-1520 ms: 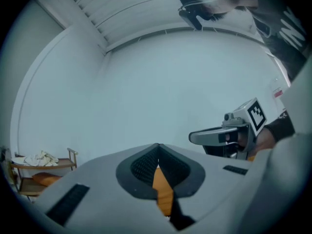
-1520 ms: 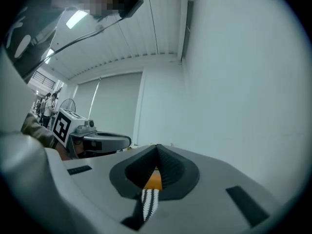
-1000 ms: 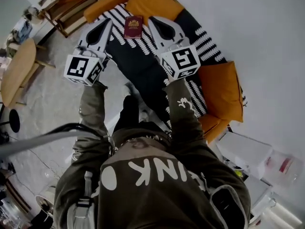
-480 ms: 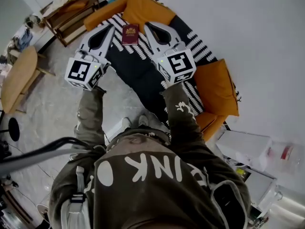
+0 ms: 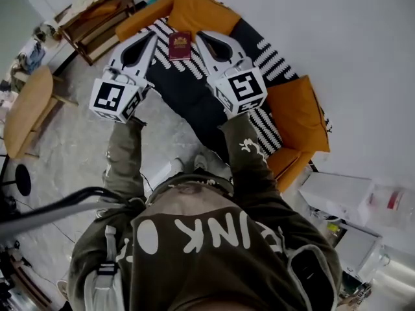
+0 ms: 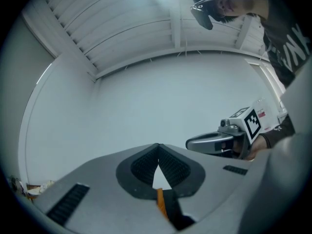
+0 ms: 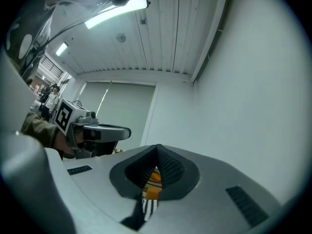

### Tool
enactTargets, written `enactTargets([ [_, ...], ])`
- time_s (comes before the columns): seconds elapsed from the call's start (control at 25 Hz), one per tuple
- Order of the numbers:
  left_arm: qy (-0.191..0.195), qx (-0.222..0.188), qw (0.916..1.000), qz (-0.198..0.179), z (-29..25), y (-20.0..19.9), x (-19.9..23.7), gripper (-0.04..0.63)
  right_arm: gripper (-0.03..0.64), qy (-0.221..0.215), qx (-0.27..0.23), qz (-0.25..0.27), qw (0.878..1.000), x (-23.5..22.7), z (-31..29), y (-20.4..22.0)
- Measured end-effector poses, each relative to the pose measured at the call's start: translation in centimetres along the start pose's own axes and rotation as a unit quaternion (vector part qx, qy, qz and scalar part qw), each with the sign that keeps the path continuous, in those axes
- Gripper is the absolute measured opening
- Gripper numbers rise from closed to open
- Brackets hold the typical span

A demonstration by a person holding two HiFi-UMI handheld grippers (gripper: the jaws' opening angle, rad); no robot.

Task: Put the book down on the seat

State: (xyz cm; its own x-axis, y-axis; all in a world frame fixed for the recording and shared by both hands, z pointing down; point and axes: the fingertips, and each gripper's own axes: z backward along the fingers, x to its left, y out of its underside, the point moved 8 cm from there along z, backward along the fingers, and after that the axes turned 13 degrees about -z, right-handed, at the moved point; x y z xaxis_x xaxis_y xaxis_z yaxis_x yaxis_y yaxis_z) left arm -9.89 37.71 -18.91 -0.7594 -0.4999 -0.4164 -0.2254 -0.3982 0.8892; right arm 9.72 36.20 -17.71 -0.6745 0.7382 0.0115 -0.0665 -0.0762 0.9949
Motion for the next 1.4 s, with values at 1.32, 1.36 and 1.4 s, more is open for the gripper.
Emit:
enactTargets([
  [1.32, -0.005, 0.0, 1.0, -0.002, -1.3, 0.4, -0.5, 0.003, 0.008, -0.014, -0.023, -0.008, 1.0, -1.7, 0.5, -0.7],
  [1.36, -0.005, -0.001, 1.0, -0.003, -1.3, 0.4, -0.4, 0.003, 0.008, -0.014, -0.025, -0.008, 1.0, -1.7, 0.5, -0.7],
  [1.4, -0.005, -0.002, 1.0, -0.004, -1.4, 0.5, -0.4, 0.003, 0.008, -0.014, -0.026, -0.008, 1.0, -1.8, 0.4, -0.8],
])
